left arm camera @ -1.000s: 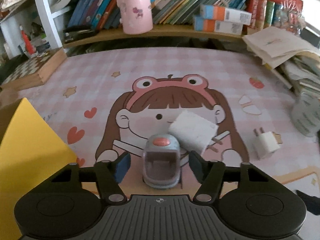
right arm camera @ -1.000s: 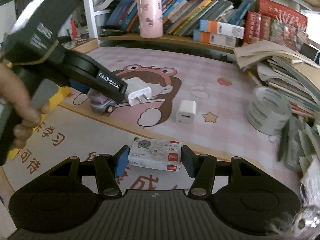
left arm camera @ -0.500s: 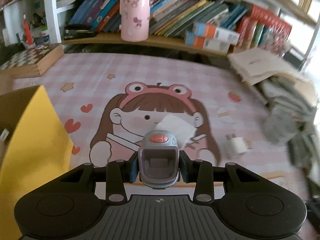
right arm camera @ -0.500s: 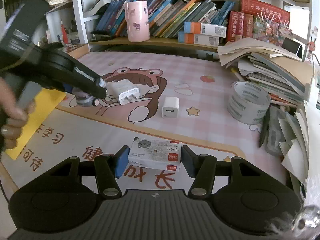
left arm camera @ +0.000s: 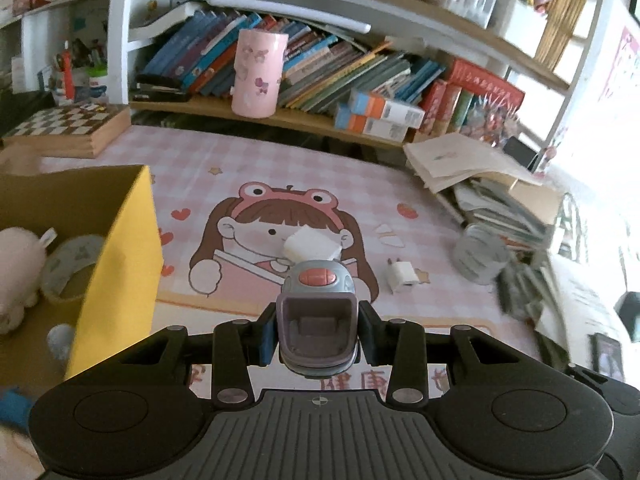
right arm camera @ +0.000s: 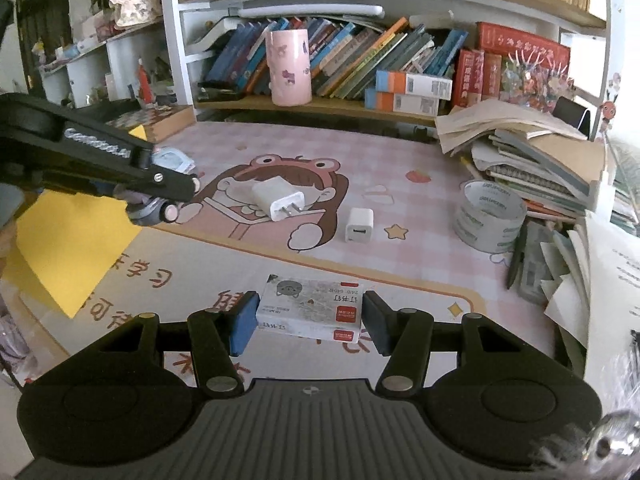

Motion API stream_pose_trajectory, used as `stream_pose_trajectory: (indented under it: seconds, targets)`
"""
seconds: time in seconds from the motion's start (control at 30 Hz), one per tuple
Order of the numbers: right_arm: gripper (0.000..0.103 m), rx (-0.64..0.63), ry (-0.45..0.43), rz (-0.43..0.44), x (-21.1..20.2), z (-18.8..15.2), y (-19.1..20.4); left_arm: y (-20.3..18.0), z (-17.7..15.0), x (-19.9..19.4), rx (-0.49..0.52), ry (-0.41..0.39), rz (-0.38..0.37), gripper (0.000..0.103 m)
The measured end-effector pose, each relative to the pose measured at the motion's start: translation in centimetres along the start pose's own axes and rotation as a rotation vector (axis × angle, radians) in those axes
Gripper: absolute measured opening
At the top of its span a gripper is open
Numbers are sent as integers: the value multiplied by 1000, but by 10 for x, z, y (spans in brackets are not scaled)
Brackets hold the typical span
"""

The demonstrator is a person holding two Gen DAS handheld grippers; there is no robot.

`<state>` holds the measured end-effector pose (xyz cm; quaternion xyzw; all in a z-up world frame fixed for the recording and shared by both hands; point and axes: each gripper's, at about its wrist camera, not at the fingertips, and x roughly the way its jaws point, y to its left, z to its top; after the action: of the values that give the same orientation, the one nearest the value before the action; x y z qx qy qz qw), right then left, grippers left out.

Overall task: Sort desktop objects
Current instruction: 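Lift the grey-purple device and white medicine box with both tools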

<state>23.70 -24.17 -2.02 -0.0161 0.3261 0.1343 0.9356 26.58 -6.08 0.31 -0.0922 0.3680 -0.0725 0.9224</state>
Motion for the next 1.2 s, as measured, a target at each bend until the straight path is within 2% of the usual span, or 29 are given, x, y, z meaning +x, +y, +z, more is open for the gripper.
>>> stream_pose_trajectory:
  seconds: [0.4,0.63,1.2]
  targets:
    - [53,8,-36,-48,-37,-6,28,19,-18,-63,-42,-64,-87,39]
    - [53,1,-52,-58,-52,-9,56,34,-27,-98,-34,-112,-121,39]
    - [53,-51,-40,-55,-88,-30,146,101,-90,-158,-78,-85,-103,39]
